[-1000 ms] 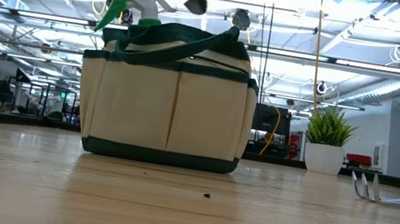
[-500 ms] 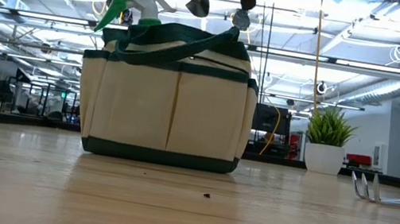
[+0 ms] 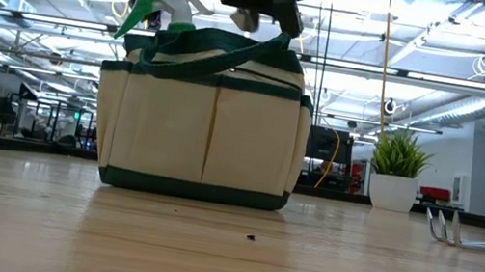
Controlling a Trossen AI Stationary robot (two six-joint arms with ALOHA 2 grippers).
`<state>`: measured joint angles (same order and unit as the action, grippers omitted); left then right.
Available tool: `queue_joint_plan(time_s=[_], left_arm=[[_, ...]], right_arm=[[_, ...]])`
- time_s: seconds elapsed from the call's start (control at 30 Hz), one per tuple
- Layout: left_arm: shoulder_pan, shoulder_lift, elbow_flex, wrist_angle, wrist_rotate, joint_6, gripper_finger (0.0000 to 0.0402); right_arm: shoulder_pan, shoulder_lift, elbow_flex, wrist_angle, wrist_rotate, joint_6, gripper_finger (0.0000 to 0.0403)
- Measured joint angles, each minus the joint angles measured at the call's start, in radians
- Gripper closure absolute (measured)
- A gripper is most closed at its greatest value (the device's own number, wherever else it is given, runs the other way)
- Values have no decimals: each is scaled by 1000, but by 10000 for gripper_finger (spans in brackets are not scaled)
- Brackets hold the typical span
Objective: Pick & Place Garden tools in Gardening bag
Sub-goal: Put the brown trowel into the white gardening bag
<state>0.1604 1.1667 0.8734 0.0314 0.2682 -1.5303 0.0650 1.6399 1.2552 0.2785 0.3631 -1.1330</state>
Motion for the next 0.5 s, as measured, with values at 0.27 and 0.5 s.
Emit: queue_joint_plan(time_s=[0.27,0.5], left_arm=[[0,27,-1,25,45,-3,327],[0,27,1,16,45,-1,327]], right_arm=[[-5,13,0,1,30,9,235],[-9,12,0,1,36,21,268]])
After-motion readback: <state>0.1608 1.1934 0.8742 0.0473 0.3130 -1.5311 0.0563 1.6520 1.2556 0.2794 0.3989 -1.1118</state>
